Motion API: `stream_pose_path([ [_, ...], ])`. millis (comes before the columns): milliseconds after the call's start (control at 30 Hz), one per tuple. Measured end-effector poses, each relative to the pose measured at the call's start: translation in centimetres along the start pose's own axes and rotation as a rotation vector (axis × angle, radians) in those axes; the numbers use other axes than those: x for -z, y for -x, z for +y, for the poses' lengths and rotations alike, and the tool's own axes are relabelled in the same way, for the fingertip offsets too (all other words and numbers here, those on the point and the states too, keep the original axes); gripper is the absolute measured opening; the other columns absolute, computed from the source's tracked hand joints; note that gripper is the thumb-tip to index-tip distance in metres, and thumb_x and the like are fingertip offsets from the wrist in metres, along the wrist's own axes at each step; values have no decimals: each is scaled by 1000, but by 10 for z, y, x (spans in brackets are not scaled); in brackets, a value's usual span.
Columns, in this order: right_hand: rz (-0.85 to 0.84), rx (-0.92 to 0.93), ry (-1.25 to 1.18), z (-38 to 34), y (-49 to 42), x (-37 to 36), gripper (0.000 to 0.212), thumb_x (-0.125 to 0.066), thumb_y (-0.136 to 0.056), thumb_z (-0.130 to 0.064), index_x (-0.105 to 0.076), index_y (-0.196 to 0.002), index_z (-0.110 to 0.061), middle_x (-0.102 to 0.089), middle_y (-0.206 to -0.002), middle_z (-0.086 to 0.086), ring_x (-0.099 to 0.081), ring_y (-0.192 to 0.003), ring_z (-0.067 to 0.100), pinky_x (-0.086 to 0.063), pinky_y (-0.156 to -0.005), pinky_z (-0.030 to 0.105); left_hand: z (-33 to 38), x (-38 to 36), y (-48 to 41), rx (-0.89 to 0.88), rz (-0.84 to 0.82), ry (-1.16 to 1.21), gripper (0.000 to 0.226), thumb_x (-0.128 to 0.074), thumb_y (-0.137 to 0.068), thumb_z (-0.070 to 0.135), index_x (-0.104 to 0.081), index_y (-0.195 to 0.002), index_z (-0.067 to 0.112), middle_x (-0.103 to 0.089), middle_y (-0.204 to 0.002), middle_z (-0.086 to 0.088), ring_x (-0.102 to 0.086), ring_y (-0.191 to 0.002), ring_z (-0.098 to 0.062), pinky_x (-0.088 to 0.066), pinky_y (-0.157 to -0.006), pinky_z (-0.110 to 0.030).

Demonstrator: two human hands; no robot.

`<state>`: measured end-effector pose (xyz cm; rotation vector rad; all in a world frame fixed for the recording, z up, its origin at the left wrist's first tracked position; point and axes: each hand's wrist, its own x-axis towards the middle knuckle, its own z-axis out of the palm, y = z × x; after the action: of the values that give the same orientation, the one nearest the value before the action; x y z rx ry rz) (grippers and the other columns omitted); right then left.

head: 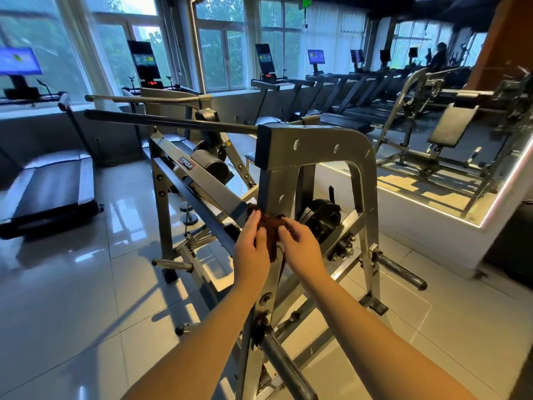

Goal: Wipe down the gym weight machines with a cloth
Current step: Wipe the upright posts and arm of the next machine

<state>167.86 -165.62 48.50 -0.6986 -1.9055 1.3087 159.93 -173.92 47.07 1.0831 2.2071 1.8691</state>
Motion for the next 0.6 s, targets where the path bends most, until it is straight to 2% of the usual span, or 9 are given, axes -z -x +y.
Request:
stream_pose_path([
  [100, -23, -9, -22, 6, 8, 5, 28, -51, -105, -30, -62, -130, -26, -59, -118, -9, -60, -110, 8, -53, -96, 26, -6, 5, 14, 15, 32, -73, 39, -45, -107, 21, -49, -145, 28, -56, -143, 2, -54, -130, -14, -49, -103, -29],
  [233, -143, 82, -198, -1, 12, 10, 32, -52, -105, -32, -57, -136, -35, -63, -124, -12, -61, -117, 10, -56, -96, 36, 17, 8, 14, -99, 22, -99, 34, -43, -108, 24, -52, -140, 30, -53, -131, 17, -48, -110, 19, -42, -86, -1],
  [333, -129, 141, -275, -17, 4, 19, 36, -54, -104, -28, -55, -139, -37, -61, -127, -19, -58, -119, 0, -55, -100, 36, 40, 0, 0, -157, 5, -52, 34, -40, -109, 22, -51, -139, 32, -46, -134, 19, -42, -116, 21, -37, -89, 3],
  [400, -85, 157, -316, -28, -4, 27, 35, -55, -103, -22, -59, -136, -35, -63, -126, -17, -59, -117, 2, -55, -101, 39, 51, -6, -10, -196, -29, -61, 34, -40, -109, 24, -49, -140, 32, -43, -137, 16, -41, -118, 20, -39, -93, 0],
  [467, -17, 176, -323, -35, -14, 36, 32, -56, -103, -20, -63, -131, -34, -66, -123, -13, -62, -117, 8, -55, -99, 44, 59, -12, -19, -258, -64, -125, 39, -40, -108, 31, -44, -147, 32, -35, -146, 15, -36, -128, 14, -40, -104, -11],
  [533, 114, 211, -293, -41, -29, 46, 30, -55, -102, -24, -64, -129, -36, -65, -124, -10, -61, -118, 10, -55, -100, 45, 64, -16, -30, -342, -31, -239, 44, -40, -108, 34, -40, -151, 31, -21, -156, 19, -15, -141, 8, -27, -111, -17],
  [600, 261, 235, -314, -51, -45, 54, 30, -54, -102, -27, -61, -129, -37, -61, -128, -8, -57, -120, 9, -53, -101, 44, 68, -16, -43, -383, 15, -355, 46, -40, -108, 32, -37, -154, 29, -11, -161, 20, 5, -140, 12, -19, -111, -20],
])
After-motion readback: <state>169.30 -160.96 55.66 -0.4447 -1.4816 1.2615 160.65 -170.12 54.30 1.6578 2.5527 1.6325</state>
